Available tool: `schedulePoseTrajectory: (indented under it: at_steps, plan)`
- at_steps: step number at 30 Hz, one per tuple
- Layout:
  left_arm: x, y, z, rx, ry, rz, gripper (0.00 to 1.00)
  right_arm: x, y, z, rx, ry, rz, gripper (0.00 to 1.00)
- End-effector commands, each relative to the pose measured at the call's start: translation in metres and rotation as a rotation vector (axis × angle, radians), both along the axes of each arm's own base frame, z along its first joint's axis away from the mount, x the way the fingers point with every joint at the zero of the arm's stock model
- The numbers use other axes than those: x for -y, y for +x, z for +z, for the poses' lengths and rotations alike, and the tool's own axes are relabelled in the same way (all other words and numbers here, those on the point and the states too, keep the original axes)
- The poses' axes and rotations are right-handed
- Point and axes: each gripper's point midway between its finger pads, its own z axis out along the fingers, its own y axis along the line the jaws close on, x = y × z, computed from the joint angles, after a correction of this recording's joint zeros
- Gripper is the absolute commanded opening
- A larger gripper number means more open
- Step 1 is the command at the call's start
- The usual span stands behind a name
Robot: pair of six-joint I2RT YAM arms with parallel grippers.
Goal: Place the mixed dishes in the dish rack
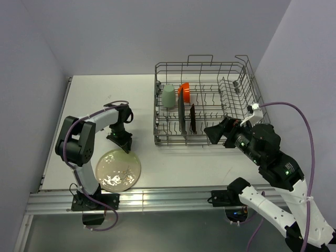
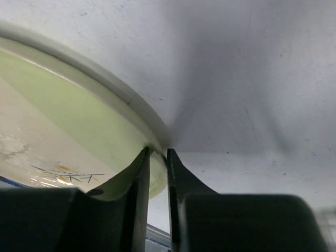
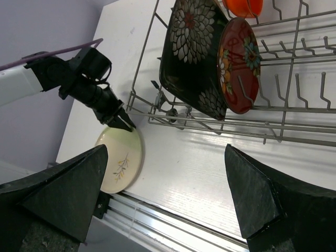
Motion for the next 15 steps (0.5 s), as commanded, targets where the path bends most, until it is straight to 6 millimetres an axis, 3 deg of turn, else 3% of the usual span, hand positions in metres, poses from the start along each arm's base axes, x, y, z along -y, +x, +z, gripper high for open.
schedulePoseTrajectory:
  at_steps: [1,3,5,14,15]
  plan:
    - [-0.004,-0.006,-0.032,-0.054,0.023,-0.037,0.18,-0.003,0.004,0.02,0.05,0.003,0.015,1.0]
    - [-0.001,-0.002,-0.031,-0.037,0.006,-0.057,0.14,-0.005,0.005,0.022,0.05,-0.011,0.026,1.0]
    - [0.003,0.005,-0.024,-0.004,-0.02,-0.074,0.01,-0.006,0.004,0.027,0.056,-0.02,0.039,1.0]
    - [-0.005,0.052,0.074,0.292,0.025,-0.115,0.0,-0.031,0.006,0.037,0.068,-0.085,0.172,1.0]
    - [-0.005,0.058,0.093,0.354,0.016,-0.129,0.0,-0.037,0.002,0.047,0.085,-0.086,0.203,1.0]
